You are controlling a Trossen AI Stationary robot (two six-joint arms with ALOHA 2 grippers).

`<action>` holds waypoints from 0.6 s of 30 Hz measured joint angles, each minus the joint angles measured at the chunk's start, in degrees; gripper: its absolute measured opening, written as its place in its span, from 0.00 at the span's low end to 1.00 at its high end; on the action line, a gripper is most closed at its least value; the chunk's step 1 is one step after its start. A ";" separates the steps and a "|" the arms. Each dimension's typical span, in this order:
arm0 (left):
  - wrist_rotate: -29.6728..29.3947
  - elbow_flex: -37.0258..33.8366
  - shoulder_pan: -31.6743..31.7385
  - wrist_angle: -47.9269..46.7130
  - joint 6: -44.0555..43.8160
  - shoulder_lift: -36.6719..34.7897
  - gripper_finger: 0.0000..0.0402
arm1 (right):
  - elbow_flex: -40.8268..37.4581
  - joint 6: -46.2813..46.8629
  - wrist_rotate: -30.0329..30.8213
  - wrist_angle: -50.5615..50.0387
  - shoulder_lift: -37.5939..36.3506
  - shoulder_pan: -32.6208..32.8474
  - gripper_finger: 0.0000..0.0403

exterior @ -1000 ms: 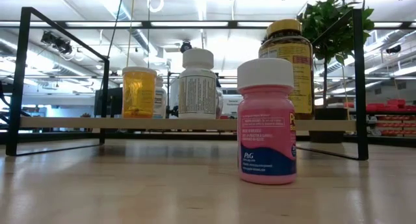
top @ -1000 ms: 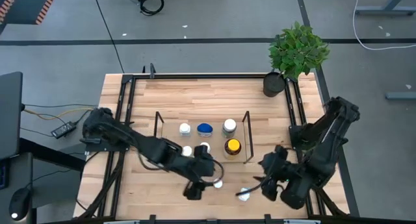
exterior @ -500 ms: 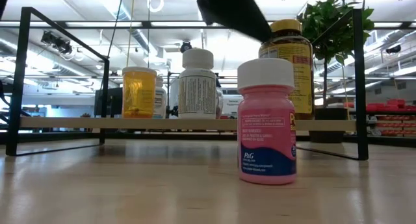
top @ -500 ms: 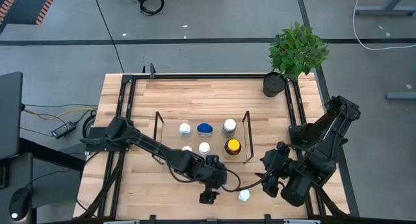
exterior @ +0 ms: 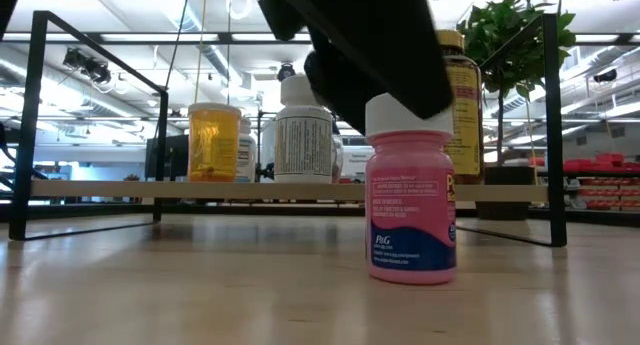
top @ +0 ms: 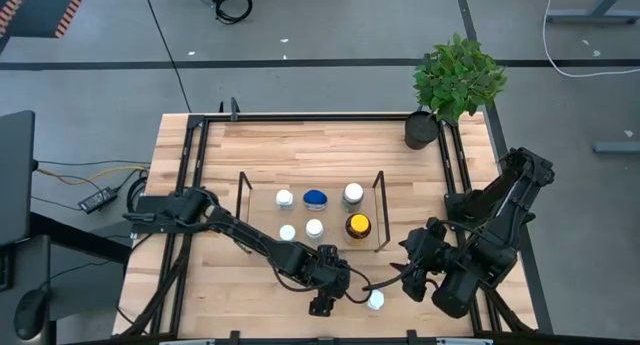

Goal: Pick and place medicine bottles onto shelf by color
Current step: Put the pink medicine bottle on the shelf

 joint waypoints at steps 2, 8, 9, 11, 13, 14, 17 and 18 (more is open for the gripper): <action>-0.15 0.00 0.02 0.29 -1.10 0.25 0.92 | 0.00 0.27 0.00 0.02 0.00 0.00 0.67; -2.53 0.00 0.09 1.30 -1.21 0.25 0.88 | 0.00 0.58 0.01 0.02 0.00 0.00 0.67; -2.55 0.00 0.09 1.74 -1.21 0.25 0.88 | 0.00 0.57 0.01 0.01 0.00 0.00 0.67; -2.55 0.02 0.09 1.55 -1.21 0.25 0.86 | 0.00 0.57 0.00 0.01 0.00 0.00 0.67; -2.55 0.02 0.07 1.39 -1.21 0.25 0.85 | 0.00 0.57 0.00 0.00 0.00 0.00 0.67; -2.55 0.02 0.02 1.46 -1.22 0.25 0.84 | 0.00 0.57 0.00 0.00 0.00 0.00 0.67; -2.53 0.02 0.02 1.36 -1.21 0.25 0.81 | 0.00 0.57 0.06 0.00 0.02 0.00 0.67; -2.55 0.02 0.02 1.22 -1.21 0.25 0.80 | 0.00 0.57 0.17 0.00 0.02 0.00 0.67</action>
